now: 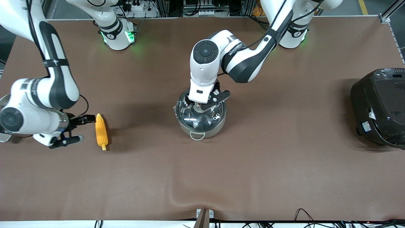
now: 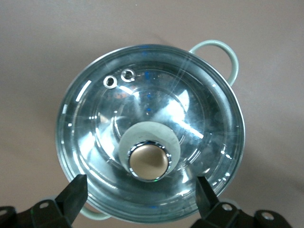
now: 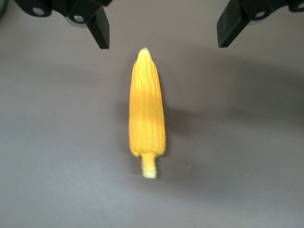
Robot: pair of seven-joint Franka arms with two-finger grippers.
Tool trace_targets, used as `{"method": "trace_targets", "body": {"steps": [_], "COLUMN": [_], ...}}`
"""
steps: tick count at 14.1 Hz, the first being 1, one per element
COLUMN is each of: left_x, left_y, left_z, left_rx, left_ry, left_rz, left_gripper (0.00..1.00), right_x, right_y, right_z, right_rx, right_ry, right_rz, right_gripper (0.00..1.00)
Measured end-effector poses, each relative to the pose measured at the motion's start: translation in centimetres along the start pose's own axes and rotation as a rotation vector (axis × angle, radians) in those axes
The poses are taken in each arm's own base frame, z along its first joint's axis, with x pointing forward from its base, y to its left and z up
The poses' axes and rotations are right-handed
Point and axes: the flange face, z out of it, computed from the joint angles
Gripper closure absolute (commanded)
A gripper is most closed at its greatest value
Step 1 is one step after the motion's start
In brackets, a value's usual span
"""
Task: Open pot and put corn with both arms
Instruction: 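Grasp the lid knob with the left gripper while the right gripper nears the corn, then grasp the yellow corn with the right gripper while the left gripper lifts the lid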
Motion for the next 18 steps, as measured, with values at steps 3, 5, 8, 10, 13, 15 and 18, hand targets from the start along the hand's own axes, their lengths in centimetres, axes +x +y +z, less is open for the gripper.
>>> {"method": "trace_targets", "body": {"steps": [3,5,8,10,13,15,18], "left_x": [0.0,0.3,0.4,0.4,0.6,0.6,0.6], "left_y": [0.2,0.3,0.4,0.4,0.4,0.5,0.5], "left_z": [2.4,3.6,4.0,4.1,4.1,4.0,3.9], "left_rx": [0.026,0.03,0.033,0.034,0.033,0.026,0.025], "left_ry": [0.009,0.009,0.009,0.009,0.01,0.012,0.012], "left_rz": [-0.003,-0.007,-0.008,-0.009,-0.01,-0.01,-0.011], "left_gripper": [0.0,0.0,0.21,0.41,0.65,1.0,1.0], "right_x": [0.7,1.2,1.7,1.8,1.7,1.8,1.9], "right_y": [-0.5,-1.4,-1.3,-0.5,0.7,0.8,1.3], "right_z": [3.3,5.8,8.0,9.3,10.8,11.4,12.4], "right_rx": [-0.023,-0.033,-0.043,-0.048,-0.046,-0.046,-0.048], "right_ry": [0.055,0.064,0.067,0.068,0.059,0.062,0.067], "right_rz": [-0.076,-0.097,-0.108,-0.1,-0.089,-0.089,-0.082], "right_gripper": [0.0,0.0,0.0,0.0,0.0,0.0,0.0]}}
